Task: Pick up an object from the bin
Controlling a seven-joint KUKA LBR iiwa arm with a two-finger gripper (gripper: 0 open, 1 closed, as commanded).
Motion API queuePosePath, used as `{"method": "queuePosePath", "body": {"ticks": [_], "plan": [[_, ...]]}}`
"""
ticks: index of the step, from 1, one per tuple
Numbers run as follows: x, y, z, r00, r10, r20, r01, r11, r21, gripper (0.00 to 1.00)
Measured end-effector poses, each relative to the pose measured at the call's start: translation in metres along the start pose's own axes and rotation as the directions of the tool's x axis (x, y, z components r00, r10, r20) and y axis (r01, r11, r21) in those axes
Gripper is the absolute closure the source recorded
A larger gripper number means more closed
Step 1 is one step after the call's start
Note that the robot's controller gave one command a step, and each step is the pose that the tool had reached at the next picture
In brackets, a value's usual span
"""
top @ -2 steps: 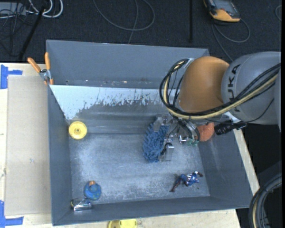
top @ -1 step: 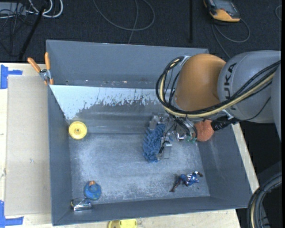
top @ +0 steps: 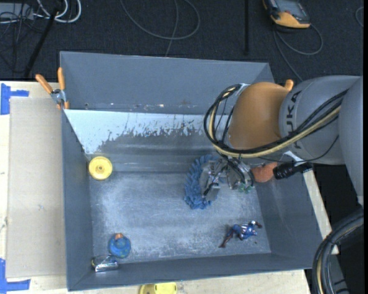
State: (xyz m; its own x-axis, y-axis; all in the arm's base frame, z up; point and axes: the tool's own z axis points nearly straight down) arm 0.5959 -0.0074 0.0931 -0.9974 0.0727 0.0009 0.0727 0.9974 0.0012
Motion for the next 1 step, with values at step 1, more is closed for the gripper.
{"method": "queuePosePath", "body": {"ticks": [1], "plan": [[0.0000, -0.0001, 0.0000, 1.000, 0.001, 0.000, -0.001, 1.000, 0.000, 0.00]]}}
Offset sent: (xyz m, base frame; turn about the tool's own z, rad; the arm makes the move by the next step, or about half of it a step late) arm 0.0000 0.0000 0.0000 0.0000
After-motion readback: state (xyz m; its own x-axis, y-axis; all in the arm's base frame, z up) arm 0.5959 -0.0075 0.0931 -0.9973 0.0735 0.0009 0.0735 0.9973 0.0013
